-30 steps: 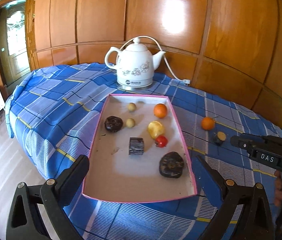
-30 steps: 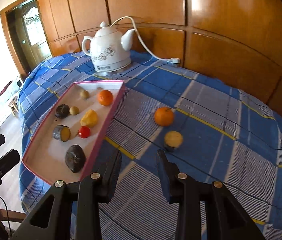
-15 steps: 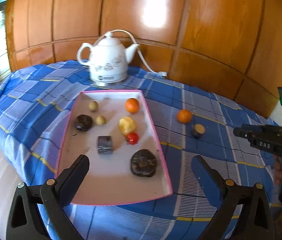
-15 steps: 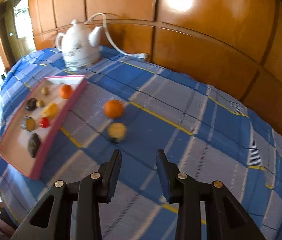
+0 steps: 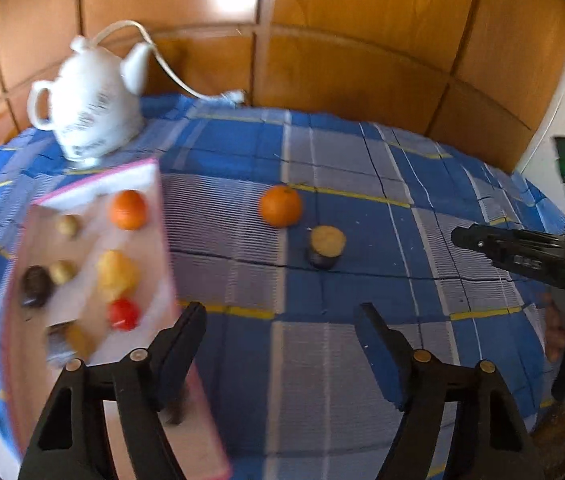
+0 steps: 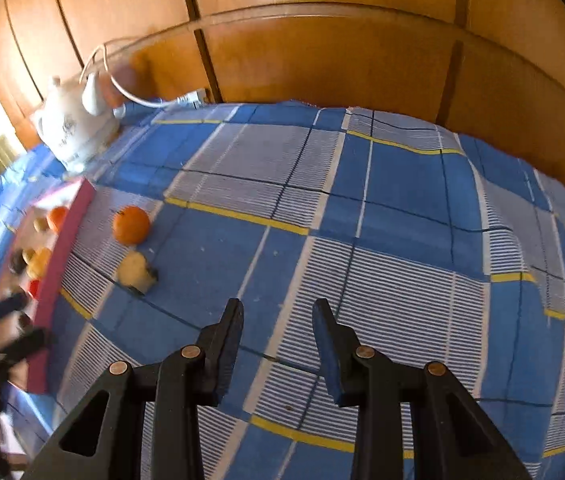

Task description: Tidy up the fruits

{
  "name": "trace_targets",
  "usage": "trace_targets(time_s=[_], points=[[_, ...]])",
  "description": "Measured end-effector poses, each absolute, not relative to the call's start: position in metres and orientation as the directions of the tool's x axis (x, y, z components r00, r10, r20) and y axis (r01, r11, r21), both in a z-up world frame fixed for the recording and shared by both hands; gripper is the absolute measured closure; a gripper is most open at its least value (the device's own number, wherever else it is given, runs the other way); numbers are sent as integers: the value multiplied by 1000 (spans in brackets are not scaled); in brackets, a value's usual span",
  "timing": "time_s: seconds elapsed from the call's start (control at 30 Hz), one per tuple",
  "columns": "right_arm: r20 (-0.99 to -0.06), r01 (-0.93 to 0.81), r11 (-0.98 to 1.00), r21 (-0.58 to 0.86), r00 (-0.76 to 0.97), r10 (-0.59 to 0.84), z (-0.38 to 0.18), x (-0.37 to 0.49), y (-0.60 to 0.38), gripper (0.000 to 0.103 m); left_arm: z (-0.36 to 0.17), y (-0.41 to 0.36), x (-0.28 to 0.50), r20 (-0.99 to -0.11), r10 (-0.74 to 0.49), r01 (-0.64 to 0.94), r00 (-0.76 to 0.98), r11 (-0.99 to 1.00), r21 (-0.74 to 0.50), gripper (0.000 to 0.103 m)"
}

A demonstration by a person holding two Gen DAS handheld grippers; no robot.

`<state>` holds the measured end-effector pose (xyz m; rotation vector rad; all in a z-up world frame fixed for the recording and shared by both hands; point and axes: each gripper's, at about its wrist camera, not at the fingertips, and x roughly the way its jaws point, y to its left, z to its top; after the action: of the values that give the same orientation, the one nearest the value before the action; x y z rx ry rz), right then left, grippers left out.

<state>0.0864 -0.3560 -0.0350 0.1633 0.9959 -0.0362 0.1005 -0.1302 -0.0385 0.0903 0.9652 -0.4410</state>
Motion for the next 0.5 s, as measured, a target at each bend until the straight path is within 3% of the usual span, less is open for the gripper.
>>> trace_targets(time_s=[0.1,0.5], points=[[-841,100,986,133,538,59,-34,88,-354,67,-54,-152,119,-834,-315,408,454,905,-120,40],[-832,89,985,149,549,77,-29,90,-350,67,-88,-201,161,-858,-277,431,433,900,-73,46]])
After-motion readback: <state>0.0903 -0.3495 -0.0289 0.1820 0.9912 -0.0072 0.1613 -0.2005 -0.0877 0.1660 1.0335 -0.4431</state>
